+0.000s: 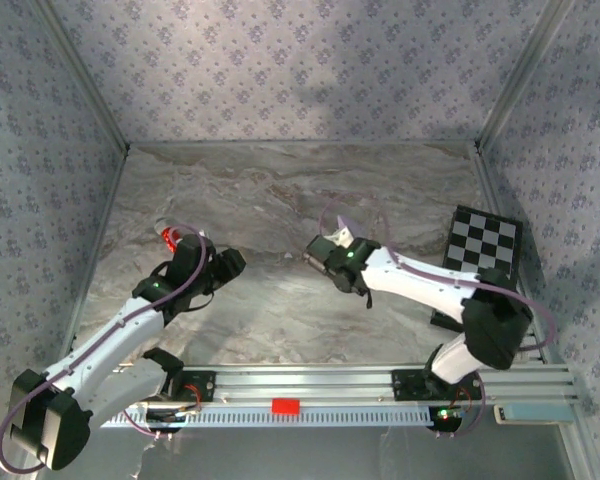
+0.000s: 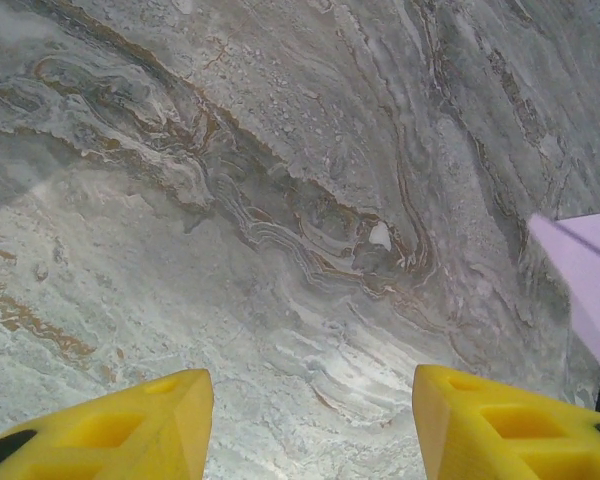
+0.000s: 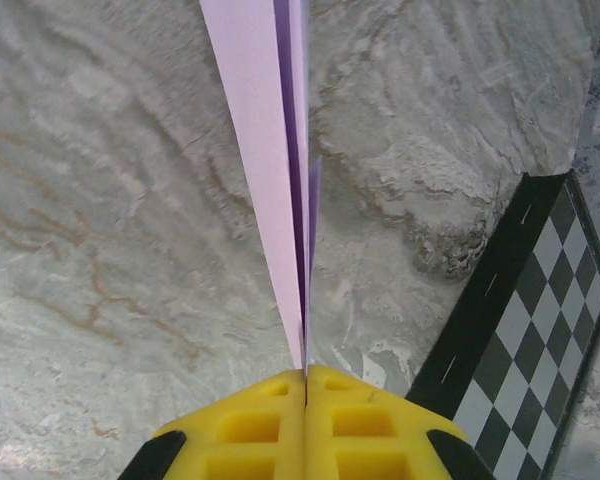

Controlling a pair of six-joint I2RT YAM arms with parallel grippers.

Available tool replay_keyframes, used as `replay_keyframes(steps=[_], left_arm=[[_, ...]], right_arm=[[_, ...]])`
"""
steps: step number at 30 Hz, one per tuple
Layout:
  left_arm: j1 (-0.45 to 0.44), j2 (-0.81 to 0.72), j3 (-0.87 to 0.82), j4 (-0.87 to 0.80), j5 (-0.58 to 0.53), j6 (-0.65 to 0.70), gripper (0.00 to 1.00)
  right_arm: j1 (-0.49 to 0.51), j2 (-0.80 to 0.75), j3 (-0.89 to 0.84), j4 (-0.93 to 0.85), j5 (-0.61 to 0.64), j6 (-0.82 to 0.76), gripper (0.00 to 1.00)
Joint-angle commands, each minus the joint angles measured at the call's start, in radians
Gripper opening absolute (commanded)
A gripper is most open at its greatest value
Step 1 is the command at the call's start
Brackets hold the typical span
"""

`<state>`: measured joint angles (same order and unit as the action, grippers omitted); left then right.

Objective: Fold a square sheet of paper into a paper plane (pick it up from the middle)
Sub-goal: Turn over the paper at the center of the table, then fold the wing for the fifth time at the center of the table.

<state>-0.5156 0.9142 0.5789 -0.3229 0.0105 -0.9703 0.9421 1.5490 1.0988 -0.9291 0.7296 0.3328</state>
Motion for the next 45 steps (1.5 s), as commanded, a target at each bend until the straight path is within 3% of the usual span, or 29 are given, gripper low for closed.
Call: replay_keyframes(steps=[1,6,12,16,22,26,31,37,45], left_arm=[[0.012,-0.011,0.005,-0.023,0.004,-0.007,0.55],[0.017,-0.012,0.010,-0.031,-0.003,-0.016,0.55],[0.023,-0.014,0.010,-0.047,-0.007,-0.027,0.55],[0.028,-0.008,0.009,-0.051,0.006,-0.027,0.55],[0.032,0.028,0.012,-0.029,0.053,-0.024,0.56],[0.031,0.071,0.012,0.026,0.114,-0.022,0.52],[0.024,0.154,0.022,0.107,0.188,-0.027,0.42],[-0.008,0.248,0.055,0.165,0.231,-0.030,0.34],[-0.057,0.394,0.100,0.288,0.273,-0.065,0.30]], right_arm=[[0.067,0.076,0.035,-0.038,0.033,0.043,0.00],[0.174,0.198,0.074,-0.028,-0.026,0.060,0.05],[0.203,0.206,0.085,0.102,-0.255,0.051,0.23],[0.146,0.149,0.061,0.172,-0.421,0.078,0.35],[-0.088,-0.030,-0.136,0.452,-0.892,0.094,0.45],[-0.290,-0.093,-0.287,0.655,-1.170,0.167,0.25],[-0.399,-0.030,-0.325,0.735,-1.360,0.166,0.07],[-0.402,0.082,-0.338,0.787,-1.371,0.218,0.02],[-0.380,0.154,-0.367,0.846,-1.312,0.419,0.02]])
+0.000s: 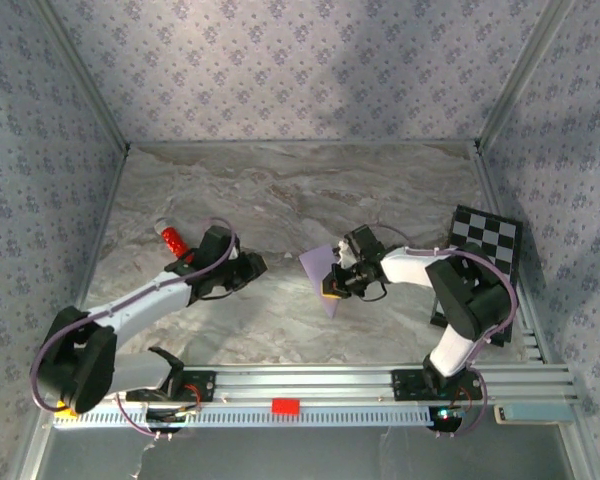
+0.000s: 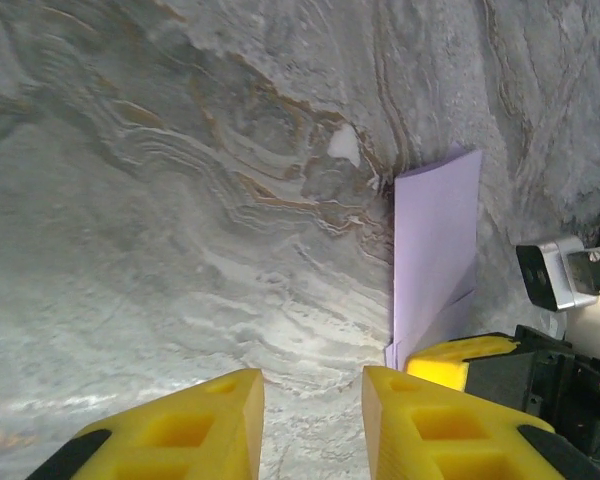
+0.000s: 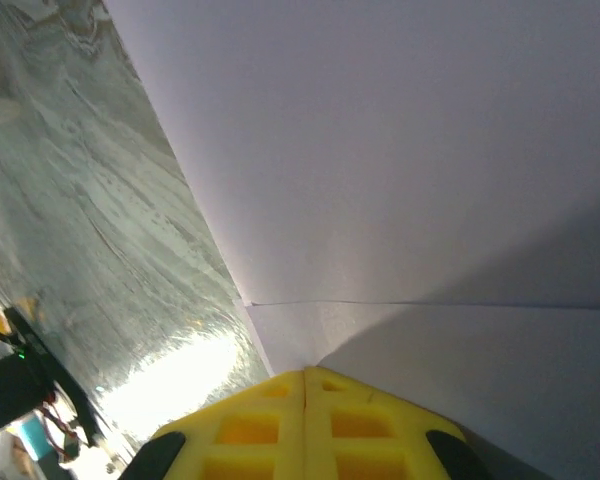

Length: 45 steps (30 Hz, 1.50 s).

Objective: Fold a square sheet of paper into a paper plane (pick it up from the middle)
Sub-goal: Fold the wing for the fifth time at the center of the table.

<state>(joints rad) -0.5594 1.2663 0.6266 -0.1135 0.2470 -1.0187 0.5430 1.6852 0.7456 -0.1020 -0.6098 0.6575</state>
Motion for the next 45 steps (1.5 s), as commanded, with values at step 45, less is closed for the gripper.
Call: replay_keyframes(steps=[45], left_arm=[[-0.134,0.669,0.367,0.145,0.130,0.018,0.07]], right_arm=[[-0.160,-0.134,-0.044,-0.079,0.055,0.174,0.31]])
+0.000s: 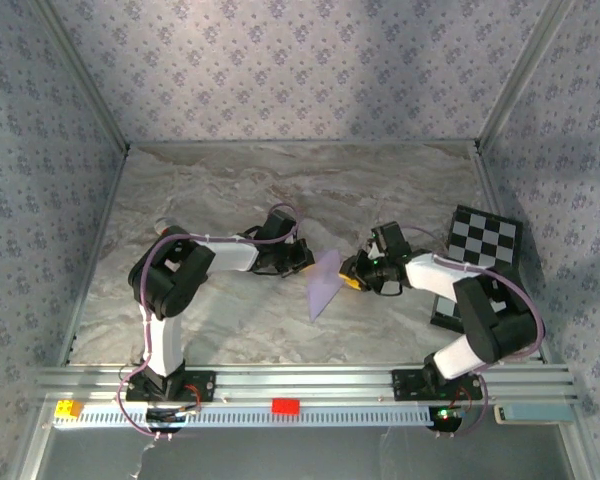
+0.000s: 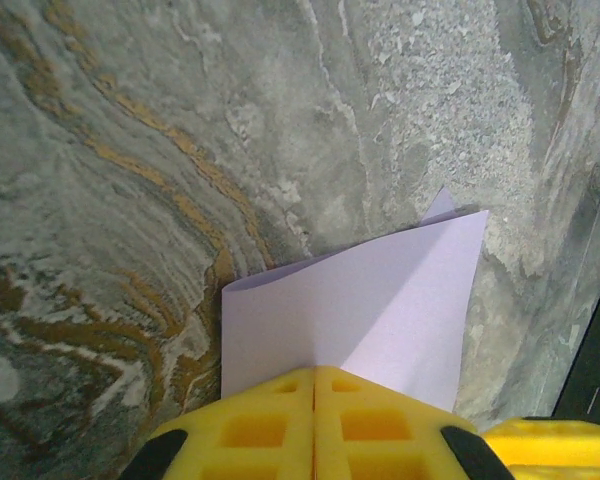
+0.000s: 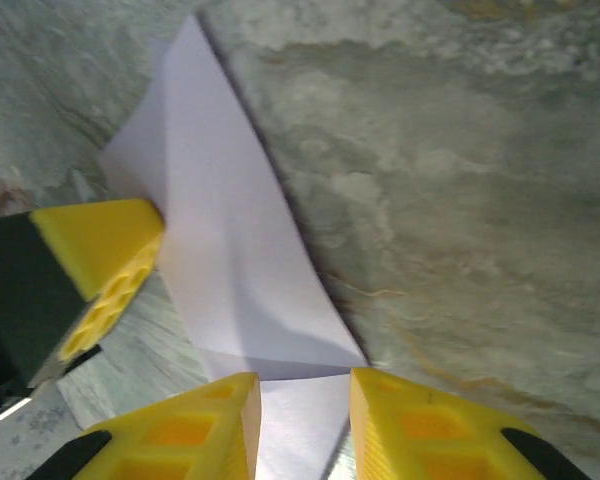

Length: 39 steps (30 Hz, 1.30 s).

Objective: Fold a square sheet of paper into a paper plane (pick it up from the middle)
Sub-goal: Fold the wing for the fifth time at the center of the table.

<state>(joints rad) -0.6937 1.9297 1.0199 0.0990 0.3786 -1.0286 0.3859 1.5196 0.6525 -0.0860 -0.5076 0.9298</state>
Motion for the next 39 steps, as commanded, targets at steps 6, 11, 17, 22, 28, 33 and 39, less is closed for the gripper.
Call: replay_keyframes(steps=[6,11,17,22,28,33,39], left_arm=[[0.003,0.006,-0.022,-0.073,0.002,0.036,0.07],[0.004,0.009,-0.020,-0.074,0.006,0.038,0.07],[0.006,0.008,-0.021,-0.074,0.007,0.038,0.07],[0.007,0.006,-0.026,-0.075,0.006,0.039,0.06],[0.009,0.002,-0.027,-0.072,0.009,0.041,0.06],[0.010,0.000,-0.027,-0.071,0.009,0.042,0.07],[0.010,0.000,-0.025,-0.071,0.011,0.043,0.07]], right_arm=[[-0.007,0.081,0.102,-0.132,-0.017,-0.201,0.31],[-0.022,0.127,0.142,-0.149,-0.003,-0.235,0.31],[-0.036,0.195,0.187,-0.156,-0.056,-0.281,0.30],[-0.038,0.190,0.179,-0.103,-0.149,-0.276,0.26],[-0.045,0.172,0.178,-0.073,-0.184,-0.252,0.25],[-0.058,0.165,0.164,-0.058,-0.197,-0.250,0.26],[-0.073,0.202,0.184,-0.033,-0.282,-0.324,0.30]])
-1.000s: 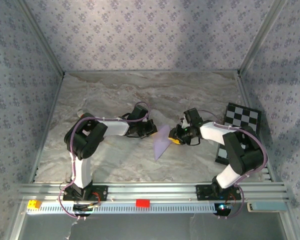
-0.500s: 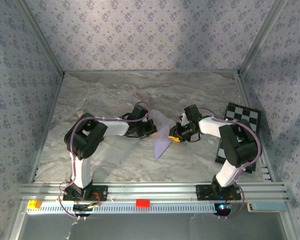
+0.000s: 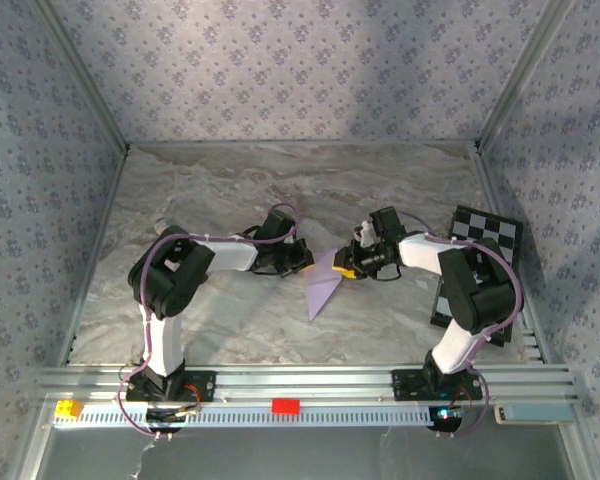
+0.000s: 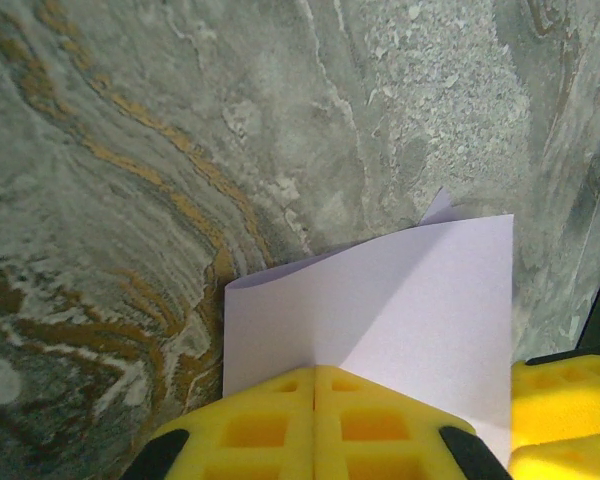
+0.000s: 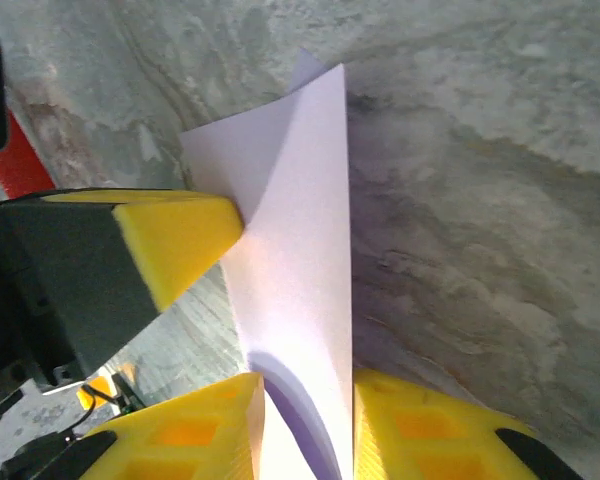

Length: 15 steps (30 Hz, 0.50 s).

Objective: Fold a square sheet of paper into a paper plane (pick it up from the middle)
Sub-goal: Fold the wing for the fifth time at the center of the table.

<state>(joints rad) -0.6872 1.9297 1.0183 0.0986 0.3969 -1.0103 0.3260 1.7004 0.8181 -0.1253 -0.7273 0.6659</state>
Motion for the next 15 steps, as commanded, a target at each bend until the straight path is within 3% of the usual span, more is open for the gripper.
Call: replay_keyframes(steps=[1,5,15], left_arm=[[0.004,0.001,-0.023,-0.069,-0.006,0.024,0.07],[0.004,0.002,-0.011,-0.080,-0.001,0.031,0.07],[0.004,-0.003,-0.006,-0.068,-0.005,0.030,0.07]], right_arm=[[-0.017,0.026,0.021,0.015,-0.079,-0.073,0.30],[-0.034,0.060,0.046,0.029,-0.148,-0.081,0.31],[-0.035,0.114,0.055,0.026,-0.169,-0.095,0.27]])
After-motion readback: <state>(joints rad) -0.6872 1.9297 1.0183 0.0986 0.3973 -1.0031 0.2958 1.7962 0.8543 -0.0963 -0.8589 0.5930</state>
